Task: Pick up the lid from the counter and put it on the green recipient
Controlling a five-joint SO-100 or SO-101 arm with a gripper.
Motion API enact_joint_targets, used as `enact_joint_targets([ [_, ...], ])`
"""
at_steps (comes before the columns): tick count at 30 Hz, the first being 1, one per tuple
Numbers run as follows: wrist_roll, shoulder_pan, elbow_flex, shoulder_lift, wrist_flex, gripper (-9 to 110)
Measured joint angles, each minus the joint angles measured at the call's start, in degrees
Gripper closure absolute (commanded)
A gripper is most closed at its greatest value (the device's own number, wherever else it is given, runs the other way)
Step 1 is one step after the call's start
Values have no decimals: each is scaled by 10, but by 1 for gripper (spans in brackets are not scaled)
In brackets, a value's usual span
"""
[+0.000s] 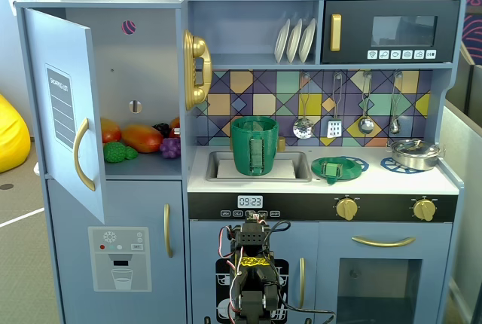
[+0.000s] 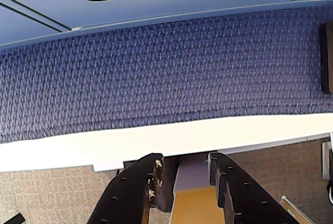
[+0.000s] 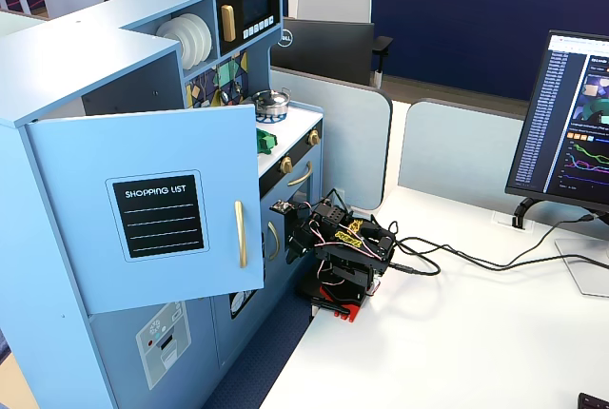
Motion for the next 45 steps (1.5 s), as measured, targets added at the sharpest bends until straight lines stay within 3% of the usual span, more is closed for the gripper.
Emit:
enact_joint_targets([
  [19,-5,77,-17,-18,-23,101],
  [25,-6,169,-189,-146,-158,102],
  [31,-70,286,-243,-201,-419,102],
  [36,-82,343,-254,-233,-566,73],
  [38,-76,360,-256,-249,-618,66],
  [41,-69,378,-256,-269,-684,60],
  [45,-65,390,-256,-299,-750,61],
])
